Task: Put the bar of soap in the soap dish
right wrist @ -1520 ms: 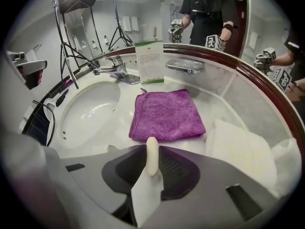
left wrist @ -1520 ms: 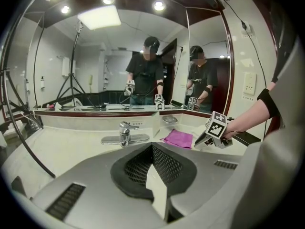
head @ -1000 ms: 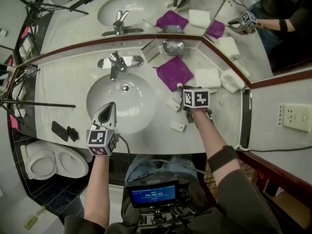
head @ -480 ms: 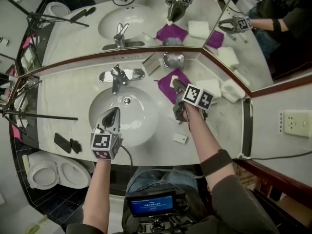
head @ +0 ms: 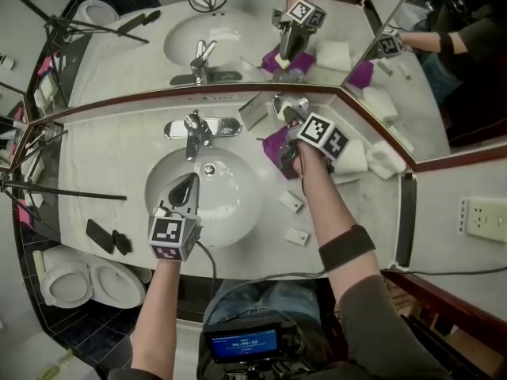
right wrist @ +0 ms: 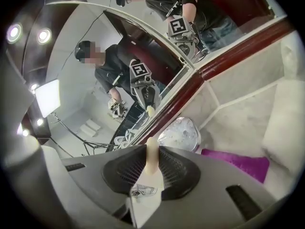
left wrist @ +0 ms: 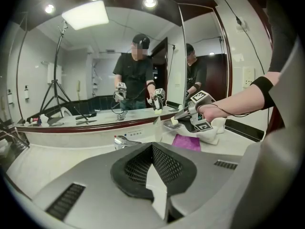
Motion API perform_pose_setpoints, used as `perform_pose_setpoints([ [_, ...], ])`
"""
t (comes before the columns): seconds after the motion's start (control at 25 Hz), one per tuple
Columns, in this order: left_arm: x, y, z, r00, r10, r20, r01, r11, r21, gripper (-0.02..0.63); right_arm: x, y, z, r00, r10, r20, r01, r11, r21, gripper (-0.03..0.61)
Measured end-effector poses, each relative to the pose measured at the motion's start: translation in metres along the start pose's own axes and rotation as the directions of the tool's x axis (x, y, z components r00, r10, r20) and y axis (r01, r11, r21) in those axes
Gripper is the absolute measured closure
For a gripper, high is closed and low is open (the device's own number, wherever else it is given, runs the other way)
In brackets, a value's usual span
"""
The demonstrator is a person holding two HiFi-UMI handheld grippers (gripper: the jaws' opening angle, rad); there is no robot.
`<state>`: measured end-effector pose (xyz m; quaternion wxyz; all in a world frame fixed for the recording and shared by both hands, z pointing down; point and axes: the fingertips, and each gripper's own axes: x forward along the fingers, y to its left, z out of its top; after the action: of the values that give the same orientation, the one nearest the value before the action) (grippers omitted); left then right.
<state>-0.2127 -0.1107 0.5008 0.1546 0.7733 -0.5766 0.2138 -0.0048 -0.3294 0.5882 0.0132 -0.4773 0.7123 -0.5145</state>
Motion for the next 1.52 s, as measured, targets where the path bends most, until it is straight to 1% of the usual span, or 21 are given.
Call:
perform_pose_setpoints([
  [0.24,0.000,0.009,-0.008,1.000,0.008,-0.008,-0.008,1.000,-0.008,0.613,0.018,-0.010,0.008,0.999,-0.034,0.006,0.034,0.999,0.040,0.479],
  [0.36,0.000,0.010,-0.013,1.000,0.012,-0.014,-0.012,1.000,-0.013,0.613,0.024,-0.015,0.007,0.999,-0.046,0.003,0.045,0.996,0.073,0.479],
  [0.52,-0.001,0.011,-0.015,1.000,0.014,-0.018,-0.014,1.000,-0.016,0.613,0.029,-0.019,0.005,0.998,-0.056,-0.004,0.056,0.994,0.095,0.474],
  [0.72,-0.002,0.010,-0.016,1.000,0.012,-0.019,-0.012,1.000,-0.023,0.613,0.030,-0.029,0.003,0.994,-0.111,-0.012,0.112,0.988,0.109,0.459],
  [0.84,-0.004,0.009,-0.017,1.000,0.012,-0.017,-0.012,1.000,-0.022,0.613,0.029,-0.028,0.005,0.994,-0.112,-0.007,0.113,0.987,0.117,0.425],
  [1.04,-0.008,0.007,-0.016,1.000,0.012,-0.012,-0.012,1.000,-0.024,0.613,0.021,-0.032,0.002,0.992,-0.126,-0.018,0.127,0.984,0.124,0.425],
  [1.24,-0.013,0.007,-0.016,1.000,0.016,0.003,-0.016,1.000,-0.016,0.613,0.010,-0.027,0.005,0.993,-0.117,-0.013,0.118,0.987,0.112,0.425],
  [1.44,-0.022,0.000,-0.005,1.000,0.014,0.021,-0.013,1.000,-0.022,0.613,-0.009,-0.017,0.009,0.995,-0.097,-0.011,0.098,0.991,0.096,0.437],
  [1.48,-0.024,0.001,-0.005,0.999,0.018,0.027,-0.018,1.000,-0.019,0.613,-0.014,-0.014,0.010,0.996,-0.089,-0.009,0.090,0.992,0.092,0.446],
  [1.52,-0.027,0.002,-0.003,0.999,0.021,0.033,-0.021,1.000,-0.018,0.613,-0.019,-0.010,0.011,0.997,-0.080,-0.007,0.080,0.993,0.088,0.469],
])
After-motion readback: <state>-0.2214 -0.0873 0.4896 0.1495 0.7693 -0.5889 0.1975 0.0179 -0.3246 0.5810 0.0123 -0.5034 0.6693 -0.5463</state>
